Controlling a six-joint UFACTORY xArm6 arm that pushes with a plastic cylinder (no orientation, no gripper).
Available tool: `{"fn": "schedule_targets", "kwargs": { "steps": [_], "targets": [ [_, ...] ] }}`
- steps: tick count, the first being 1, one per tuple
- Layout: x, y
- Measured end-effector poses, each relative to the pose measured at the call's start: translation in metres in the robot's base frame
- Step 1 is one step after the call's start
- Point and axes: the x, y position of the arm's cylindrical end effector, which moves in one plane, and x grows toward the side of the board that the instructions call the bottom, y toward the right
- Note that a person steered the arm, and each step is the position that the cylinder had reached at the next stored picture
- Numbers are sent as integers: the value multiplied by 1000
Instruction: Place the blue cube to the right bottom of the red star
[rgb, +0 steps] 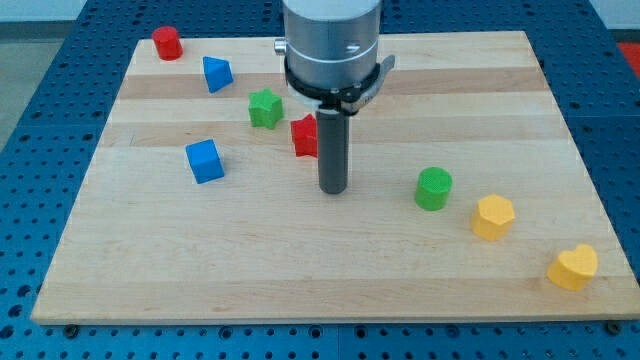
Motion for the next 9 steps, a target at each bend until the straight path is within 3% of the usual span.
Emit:
{"fn": "schedule_targets", "kwargs": {
  "steps": [4, 6, 9],
  "targets": [
    [18, -149],
    [6, -225],
    [-35, -236]
  ]
}}
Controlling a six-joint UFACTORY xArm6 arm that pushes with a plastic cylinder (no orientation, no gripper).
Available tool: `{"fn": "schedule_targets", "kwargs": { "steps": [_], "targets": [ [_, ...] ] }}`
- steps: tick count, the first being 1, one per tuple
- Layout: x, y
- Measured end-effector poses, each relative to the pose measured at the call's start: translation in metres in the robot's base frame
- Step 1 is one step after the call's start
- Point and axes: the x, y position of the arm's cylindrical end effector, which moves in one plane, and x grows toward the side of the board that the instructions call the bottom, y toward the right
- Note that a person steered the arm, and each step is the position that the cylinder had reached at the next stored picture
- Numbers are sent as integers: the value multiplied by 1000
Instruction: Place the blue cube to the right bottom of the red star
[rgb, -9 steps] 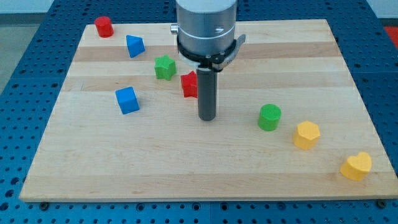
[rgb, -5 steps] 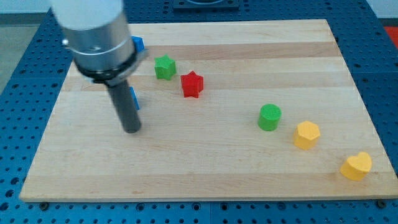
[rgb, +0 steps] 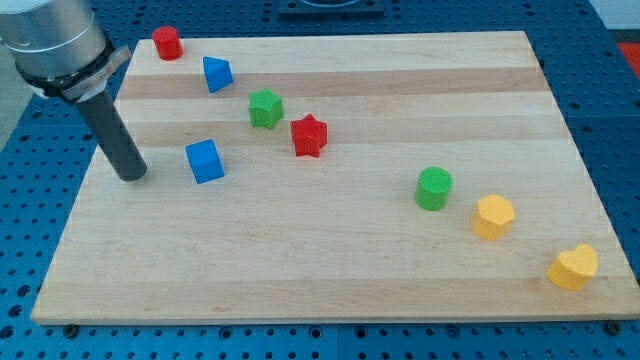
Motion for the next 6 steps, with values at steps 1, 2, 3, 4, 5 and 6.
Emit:
{"fn": "schedule_targets", "kwargs": {
  "steps": [1, 2, 3, 4, 5, 6],
  "targets": [
    [-12, 4],
    [-13, 18],
    [-13, 37],
    [-13, 58],
    [-13, 78],
    [-13, 96]
  ]
}}
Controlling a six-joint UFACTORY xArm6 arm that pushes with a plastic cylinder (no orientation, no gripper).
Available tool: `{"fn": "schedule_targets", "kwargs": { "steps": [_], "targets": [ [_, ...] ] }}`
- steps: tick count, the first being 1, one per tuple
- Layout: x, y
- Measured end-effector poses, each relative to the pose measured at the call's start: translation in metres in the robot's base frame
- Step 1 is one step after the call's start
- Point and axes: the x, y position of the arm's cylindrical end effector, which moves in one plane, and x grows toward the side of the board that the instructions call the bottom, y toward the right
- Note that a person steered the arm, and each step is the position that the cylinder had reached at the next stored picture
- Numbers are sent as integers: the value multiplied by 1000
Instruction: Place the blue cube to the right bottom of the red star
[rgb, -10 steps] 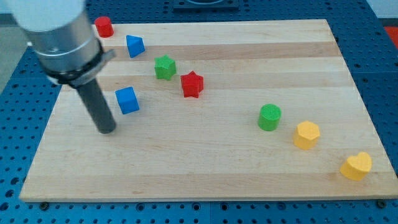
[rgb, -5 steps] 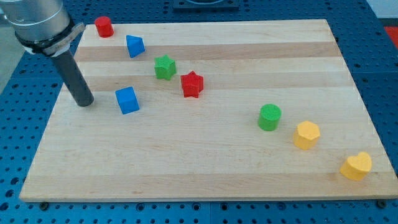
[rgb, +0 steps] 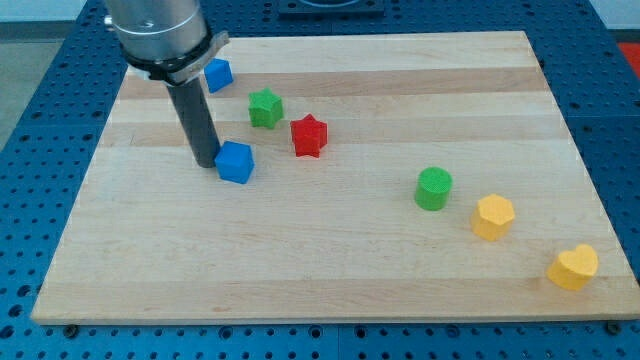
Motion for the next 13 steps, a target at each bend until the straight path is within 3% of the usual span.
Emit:
{"fn": "schedule_targets", "kwargs": {
  "steps": [5, 9, 13],
  "targets": [
    [23, 21],
    [42, 88],
    [53, 94]
  ]
}}
